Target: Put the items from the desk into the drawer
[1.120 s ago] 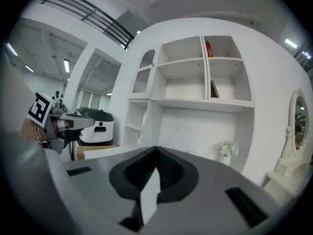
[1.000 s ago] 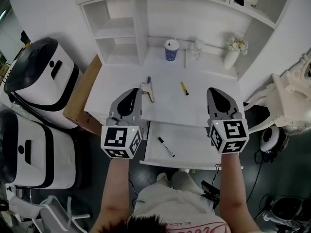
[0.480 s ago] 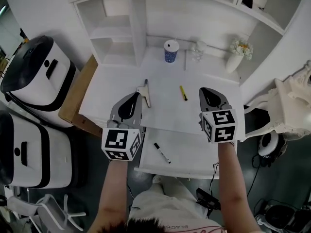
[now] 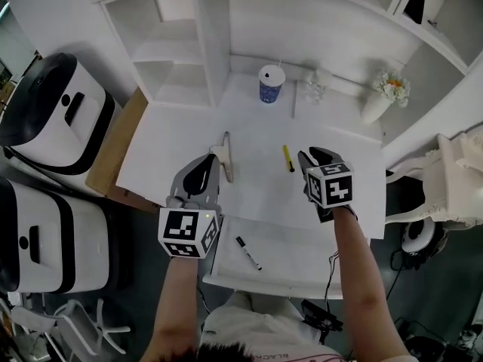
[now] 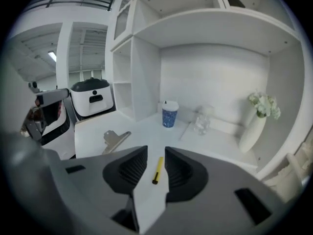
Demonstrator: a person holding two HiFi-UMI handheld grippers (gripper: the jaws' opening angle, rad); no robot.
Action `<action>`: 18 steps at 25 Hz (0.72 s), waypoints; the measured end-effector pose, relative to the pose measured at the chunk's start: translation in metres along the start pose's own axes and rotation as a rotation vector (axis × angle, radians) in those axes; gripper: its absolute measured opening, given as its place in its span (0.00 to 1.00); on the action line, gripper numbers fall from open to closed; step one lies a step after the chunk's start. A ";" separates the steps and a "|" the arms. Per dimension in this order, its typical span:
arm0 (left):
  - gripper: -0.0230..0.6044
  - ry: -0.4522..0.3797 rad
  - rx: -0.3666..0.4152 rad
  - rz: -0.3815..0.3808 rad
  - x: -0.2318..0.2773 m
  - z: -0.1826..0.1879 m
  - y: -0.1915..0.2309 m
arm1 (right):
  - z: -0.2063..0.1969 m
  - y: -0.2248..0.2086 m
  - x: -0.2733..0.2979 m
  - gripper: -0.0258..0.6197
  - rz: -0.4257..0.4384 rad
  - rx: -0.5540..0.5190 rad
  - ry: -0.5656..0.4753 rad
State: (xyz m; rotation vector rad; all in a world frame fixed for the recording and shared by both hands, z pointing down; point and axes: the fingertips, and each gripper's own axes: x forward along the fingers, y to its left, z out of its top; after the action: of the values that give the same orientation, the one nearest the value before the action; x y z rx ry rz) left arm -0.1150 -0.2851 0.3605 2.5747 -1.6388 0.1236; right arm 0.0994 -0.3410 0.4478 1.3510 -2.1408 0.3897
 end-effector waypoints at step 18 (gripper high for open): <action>0.05 0.108 -0.011 0.041 0.016 -0.047 0.018 | -0.079 0.005 0.121 0.25 0.119 0.018 0.366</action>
State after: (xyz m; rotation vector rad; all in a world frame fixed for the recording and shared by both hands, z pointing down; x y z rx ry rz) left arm -0.1260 -0.3015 0.4095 2.4806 -1.6492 0.2511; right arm 0.0801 -0.3855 0.5838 1.0674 -1.9175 0.6513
